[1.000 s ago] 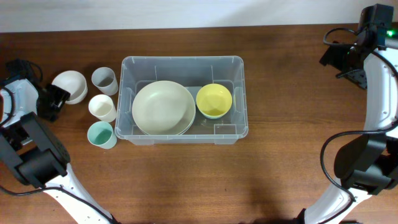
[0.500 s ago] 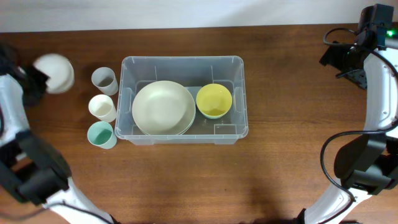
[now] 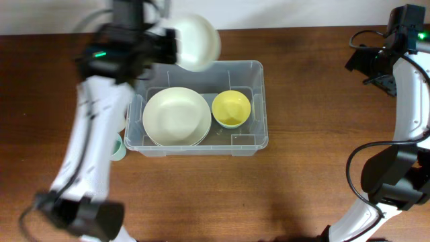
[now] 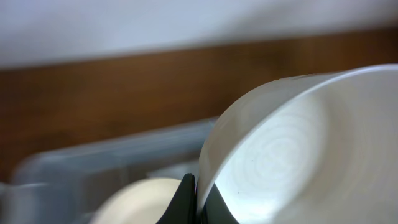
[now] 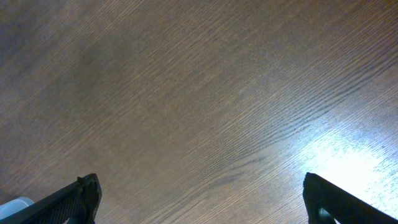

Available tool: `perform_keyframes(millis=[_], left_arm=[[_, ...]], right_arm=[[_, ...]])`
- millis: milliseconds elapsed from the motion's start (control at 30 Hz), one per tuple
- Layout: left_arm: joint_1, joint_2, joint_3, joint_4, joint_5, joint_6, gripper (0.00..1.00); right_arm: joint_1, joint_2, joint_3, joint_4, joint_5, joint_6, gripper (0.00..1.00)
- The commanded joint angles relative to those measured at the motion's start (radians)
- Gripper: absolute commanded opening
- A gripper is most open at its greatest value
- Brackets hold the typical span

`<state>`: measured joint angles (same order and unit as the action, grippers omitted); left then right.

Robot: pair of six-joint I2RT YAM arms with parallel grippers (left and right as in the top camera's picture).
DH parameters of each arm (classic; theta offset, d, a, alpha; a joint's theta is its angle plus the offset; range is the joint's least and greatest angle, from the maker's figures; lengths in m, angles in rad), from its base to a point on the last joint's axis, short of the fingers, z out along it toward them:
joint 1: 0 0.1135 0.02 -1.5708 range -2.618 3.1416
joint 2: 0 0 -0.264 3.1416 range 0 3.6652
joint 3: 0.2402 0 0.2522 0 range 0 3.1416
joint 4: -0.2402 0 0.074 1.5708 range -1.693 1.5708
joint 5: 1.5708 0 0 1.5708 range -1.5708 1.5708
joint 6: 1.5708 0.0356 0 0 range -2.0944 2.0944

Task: Pack container
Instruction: 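Carry the cream bowl into the bin onto the yellow bowl and release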

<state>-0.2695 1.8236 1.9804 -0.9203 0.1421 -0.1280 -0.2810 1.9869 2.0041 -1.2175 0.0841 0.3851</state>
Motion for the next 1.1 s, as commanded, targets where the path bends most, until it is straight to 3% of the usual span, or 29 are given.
perform_keyframes(millis=[0, 233, 700, 900, 1033, 1067], left_arm=[[-0.097, 0.132, -0.019, -0.021, -0.007, 0.055, 0.01], [-0.188, 0.248, -0.019, -0.06, -0.007, 0.067, 0.01], [-0.193, 0.336, -0.019, -0.102, -0.007, 0.07, 0.02], [-0.193, 0.365, -0.019, -0.09, -0.007, 0.07, 0.19], [-0.192, 0.368, -0.019, -0.087, -0.018, 0.07, 0.45], [-0.192, 0.368, -0.018, -0.08, -0.047, 0.07, 0.57]], right_arm=[[-0.001, 0.0, -0.003, 0.003, 0.002, 0.001, 0.99], [-0.001, 0.0, -0.003, 0.003, 0.002, 0.001, 0.99], [-0.001, 0.0, -0.003, 0.003, 0.002, 0.001, 0.99], [-0.001, 0.0, -0.003, 0.003, 0.002, 0.001, 0.99], [-0.001, 0.0, -0.003, 0.003, 0.002, 0.001, 0.99], [-0.001, 0.0, -0.003, 0.003, 0.002, 0.001, 0.99]])
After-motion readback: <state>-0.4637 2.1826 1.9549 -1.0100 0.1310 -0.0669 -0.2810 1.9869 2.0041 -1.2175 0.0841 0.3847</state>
